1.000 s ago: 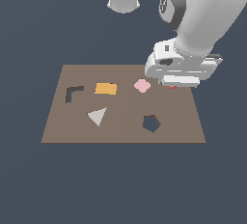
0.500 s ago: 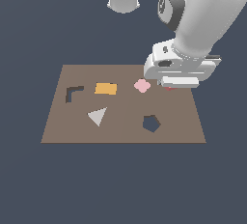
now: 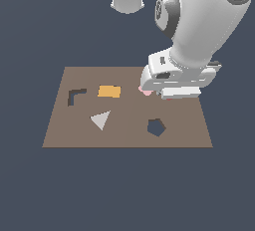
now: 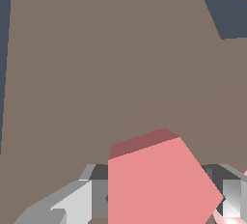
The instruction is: Insert a designated object into the corresponding slot on a board.
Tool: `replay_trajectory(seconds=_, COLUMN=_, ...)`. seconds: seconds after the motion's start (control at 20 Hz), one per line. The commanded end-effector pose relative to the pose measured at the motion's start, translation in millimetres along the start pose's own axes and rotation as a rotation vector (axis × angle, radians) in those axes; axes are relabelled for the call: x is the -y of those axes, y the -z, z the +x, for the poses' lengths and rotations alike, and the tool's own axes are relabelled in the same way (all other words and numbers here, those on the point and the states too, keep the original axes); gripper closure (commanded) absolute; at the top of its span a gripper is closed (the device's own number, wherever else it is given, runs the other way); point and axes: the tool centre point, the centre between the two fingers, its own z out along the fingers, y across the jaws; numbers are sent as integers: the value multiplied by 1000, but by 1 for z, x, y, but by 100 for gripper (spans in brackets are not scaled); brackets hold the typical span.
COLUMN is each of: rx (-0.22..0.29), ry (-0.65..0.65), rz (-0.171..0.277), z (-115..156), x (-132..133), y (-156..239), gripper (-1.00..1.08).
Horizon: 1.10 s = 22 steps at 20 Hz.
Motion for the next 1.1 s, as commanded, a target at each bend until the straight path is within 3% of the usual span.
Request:
replay_trajectory(seconds=0.0, rx=0, ry=42, rz=0, z=10, x=-10, y=1, gripper=108)
replay_trajectory(seconds=0.55, rx=0, ry=257, rz=0, z=69, x=-49, y=4, gripper=108)
replay_trajectory(seconds=1.05, rx=0, ry=374, rz=0, z=104, x=-63, y=5, gripper=108)
